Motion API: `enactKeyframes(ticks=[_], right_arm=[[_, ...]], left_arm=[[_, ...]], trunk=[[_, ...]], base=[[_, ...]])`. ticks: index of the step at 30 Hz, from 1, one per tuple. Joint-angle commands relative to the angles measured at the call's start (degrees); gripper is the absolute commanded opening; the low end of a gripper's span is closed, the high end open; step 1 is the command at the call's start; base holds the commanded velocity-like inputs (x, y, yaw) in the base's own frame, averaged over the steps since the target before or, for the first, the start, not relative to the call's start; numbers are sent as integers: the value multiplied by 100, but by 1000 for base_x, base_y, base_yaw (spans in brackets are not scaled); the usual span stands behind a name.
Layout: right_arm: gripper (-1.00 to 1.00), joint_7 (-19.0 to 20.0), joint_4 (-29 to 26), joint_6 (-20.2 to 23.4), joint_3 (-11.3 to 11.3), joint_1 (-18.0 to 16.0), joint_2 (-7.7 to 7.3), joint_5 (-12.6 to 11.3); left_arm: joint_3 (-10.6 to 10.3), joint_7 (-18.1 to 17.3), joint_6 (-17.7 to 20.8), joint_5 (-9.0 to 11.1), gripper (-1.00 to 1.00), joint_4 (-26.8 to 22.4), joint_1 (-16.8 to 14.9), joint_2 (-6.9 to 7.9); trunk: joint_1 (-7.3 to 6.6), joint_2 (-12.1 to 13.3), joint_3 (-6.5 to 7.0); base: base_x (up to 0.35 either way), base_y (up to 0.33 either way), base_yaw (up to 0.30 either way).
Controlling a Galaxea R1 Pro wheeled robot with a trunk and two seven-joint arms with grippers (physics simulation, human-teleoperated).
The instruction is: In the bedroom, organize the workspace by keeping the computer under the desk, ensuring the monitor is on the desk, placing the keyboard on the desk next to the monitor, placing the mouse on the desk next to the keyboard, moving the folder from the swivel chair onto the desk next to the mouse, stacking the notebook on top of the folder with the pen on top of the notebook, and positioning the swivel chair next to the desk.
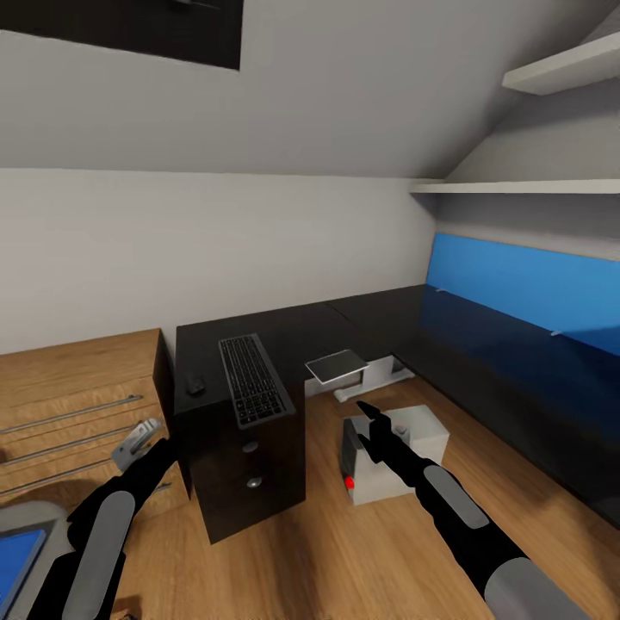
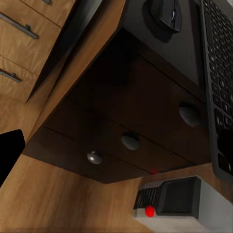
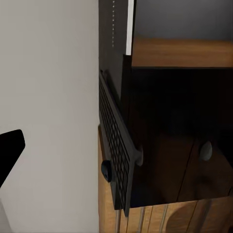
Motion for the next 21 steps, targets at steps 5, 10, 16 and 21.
enactKeyframes(ticks=[5, 10, 16, 21], right_arm=[[100, 28, 2, 1, 11, -5, -12, -41], [100, 30, 2, 0, 11, -5, -13, -40], [100, 34, 2, -9, 14, -5, -20, -29], [100, 33, 8, -15, 17, -5, -21, -19]], left_arm=[[8, 35, 30, 58, 100, -9, -5, -5], [8, 35, 31, 60, 100, -4, -5, -5], [-7, 37, 31, 65, 100, 13, -5, 0], [-50, 36, 31, 62, 100, 32, -5, 3]], trunk=[[-1, -3, -6], [-1, -3, -6], [-1, -3, -6], [-1, -3, -6]], base=[[-5, -1, 0], [0, 0, 0], [0, 0, 0], [0, 0, 0]])
